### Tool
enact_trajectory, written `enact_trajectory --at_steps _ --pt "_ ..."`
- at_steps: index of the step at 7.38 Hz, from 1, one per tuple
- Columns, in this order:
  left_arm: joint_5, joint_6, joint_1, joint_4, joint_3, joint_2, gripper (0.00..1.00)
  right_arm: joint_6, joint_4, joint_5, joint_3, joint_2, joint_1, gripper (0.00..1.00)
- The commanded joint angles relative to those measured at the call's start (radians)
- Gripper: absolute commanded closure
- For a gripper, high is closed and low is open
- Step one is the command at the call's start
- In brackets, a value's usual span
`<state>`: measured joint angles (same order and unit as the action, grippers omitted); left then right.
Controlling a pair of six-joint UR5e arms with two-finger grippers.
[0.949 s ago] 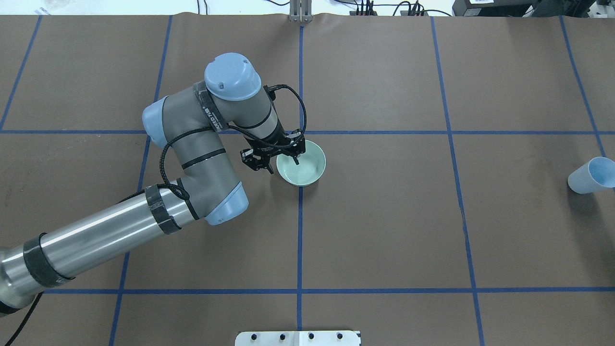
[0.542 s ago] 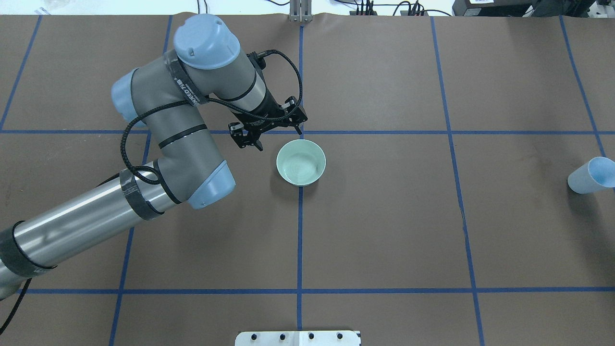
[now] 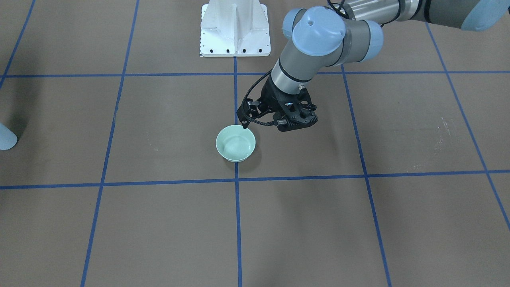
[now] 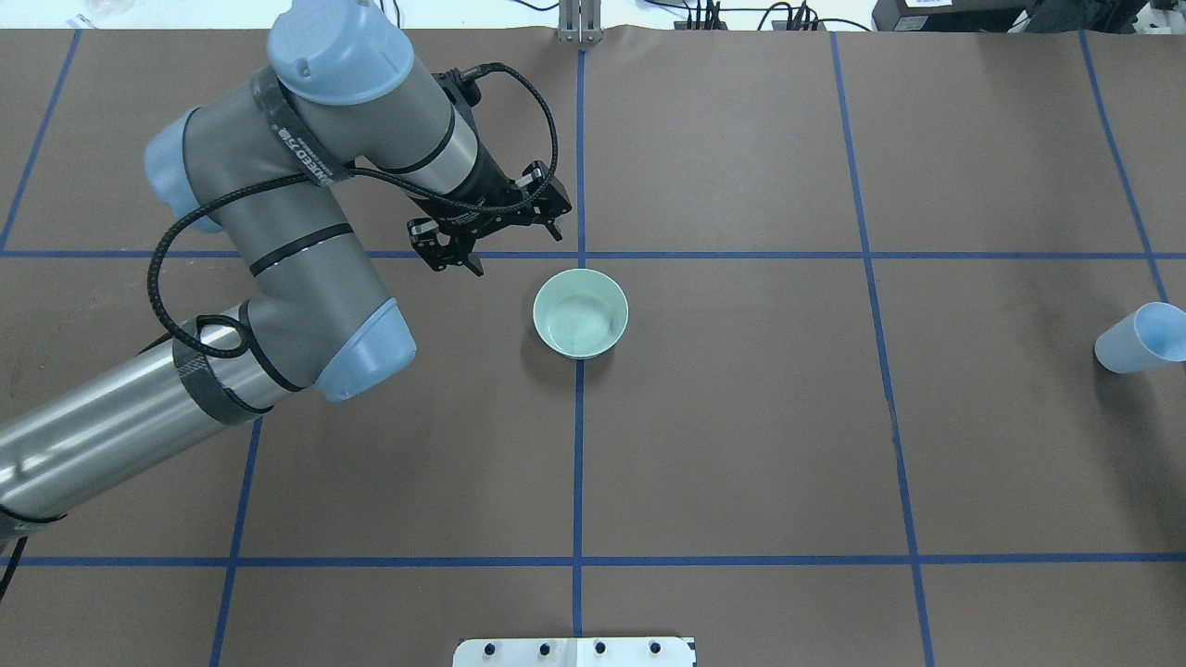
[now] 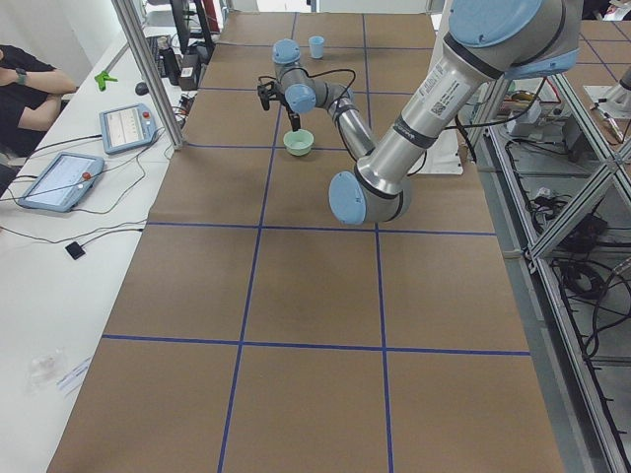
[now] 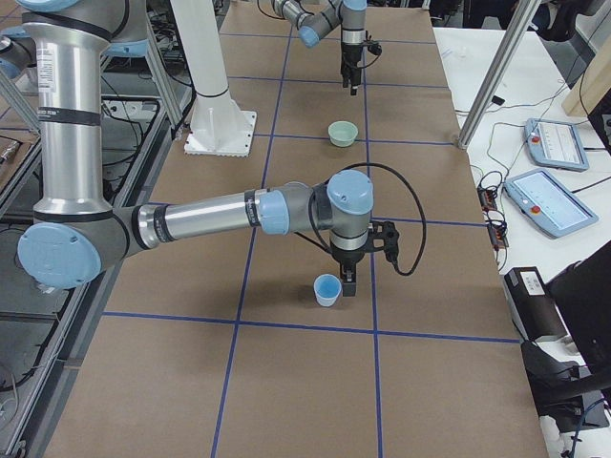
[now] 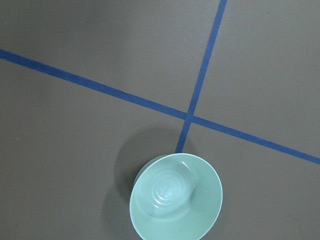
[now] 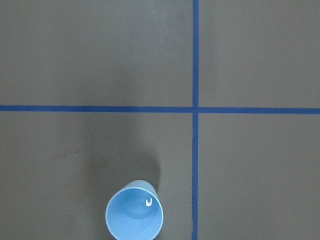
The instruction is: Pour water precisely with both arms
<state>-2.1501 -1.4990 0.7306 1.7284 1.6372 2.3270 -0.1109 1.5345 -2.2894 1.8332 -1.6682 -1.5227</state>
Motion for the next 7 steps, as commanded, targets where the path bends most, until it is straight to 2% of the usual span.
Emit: enact_trajectory --at_steps 1,2,3,4,5,7 --pt "0.003 0.009 0.029 -0.09 0.119 -0.072 0.0 -0.347 -0.567 0.169 0.003 -0.259 0.111 0.0" --pt "0.004 0.011 0.03 -0.093 0.157 -0.115 0.0 -0.407 -0.706 0.241 0.005 -0.333 0.183 0.0" --pt "0.006 0.019 0.03 -0.093 0.161 -0.129 0.0 -0.418 -0.791 0.243 0.005 -0.373 0.208 0.0" --pt "0.01 0.025 0.029 -0.093 0.164 -0.144 0.0 -0.506 -0.841 0.242 0.011 -0.398 0.211 0.0" --pt "0.041 0.028 0.02 -0.093 0.171 -0.155 0.0 -0.586 -0.843 0.241 0.024 -0.404 0.245 0.0" --pt "0.042 0.028 0.015 -0.093 0.194 -0.176 0.0 -0.701 -0.843 0.245 0.084 -0.41 0.31 0.0"
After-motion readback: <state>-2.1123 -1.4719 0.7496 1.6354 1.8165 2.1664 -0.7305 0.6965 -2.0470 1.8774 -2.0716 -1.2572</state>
